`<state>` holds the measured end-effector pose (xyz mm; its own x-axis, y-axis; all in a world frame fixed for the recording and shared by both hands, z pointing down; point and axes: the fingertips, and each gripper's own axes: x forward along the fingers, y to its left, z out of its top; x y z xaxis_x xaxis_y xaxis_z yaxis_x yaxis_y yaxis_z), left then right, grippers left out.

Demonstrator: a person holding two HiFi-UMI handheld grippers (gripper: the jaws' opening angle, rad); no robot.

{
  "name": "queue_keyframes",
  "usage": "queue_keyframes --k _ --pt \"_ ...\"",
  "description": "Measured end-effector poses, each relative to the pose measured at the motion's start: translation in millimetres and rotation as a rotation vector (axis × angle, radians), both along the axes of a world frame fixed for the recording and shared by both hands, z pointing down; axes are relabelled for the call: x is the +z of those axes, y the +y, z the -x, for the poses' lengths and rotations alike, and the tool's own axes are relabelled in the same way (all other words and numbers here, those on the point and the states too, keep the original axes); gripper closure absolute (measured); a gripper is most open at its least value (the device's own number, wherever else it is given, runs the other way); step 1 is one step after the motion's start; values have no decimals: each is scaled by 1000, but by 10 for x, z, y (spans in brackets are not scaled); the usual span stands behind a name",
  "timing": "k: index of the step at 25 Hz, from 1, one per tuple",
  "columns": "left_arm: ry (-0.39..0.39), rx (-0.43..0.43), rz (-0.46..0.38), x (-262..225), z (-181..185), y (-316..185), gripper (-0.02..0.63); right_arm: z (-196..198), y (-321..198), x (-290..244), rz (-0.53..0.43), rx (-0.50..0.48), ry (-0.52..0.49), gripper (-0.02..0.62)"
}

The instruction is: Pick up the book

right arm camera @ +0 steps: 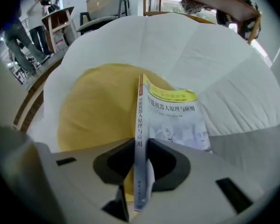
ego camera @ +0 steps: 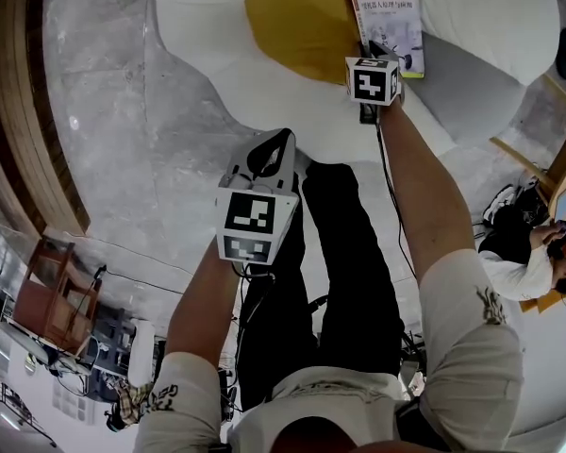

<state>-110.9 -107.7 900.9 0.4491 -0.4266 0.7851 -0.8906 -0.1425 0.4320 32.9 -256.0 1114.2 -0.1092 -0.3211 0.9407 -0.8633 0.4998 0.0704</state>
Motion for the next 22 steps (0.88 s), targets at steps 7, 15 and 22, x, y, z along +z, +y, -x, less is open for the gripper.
queue_keyframes --k 7,15,22 --pt "-10 35 -48 -247 -219 -129 594 -171 119 -255 26 6 -85 511" --pt "-12 21 -57 -604 -395 -122 594 -251 278 -778 61 0 -167 514" --pt "-29 12 -81 -905 -437 -88 594 -296 329 -1347 17 -60 -215 515"
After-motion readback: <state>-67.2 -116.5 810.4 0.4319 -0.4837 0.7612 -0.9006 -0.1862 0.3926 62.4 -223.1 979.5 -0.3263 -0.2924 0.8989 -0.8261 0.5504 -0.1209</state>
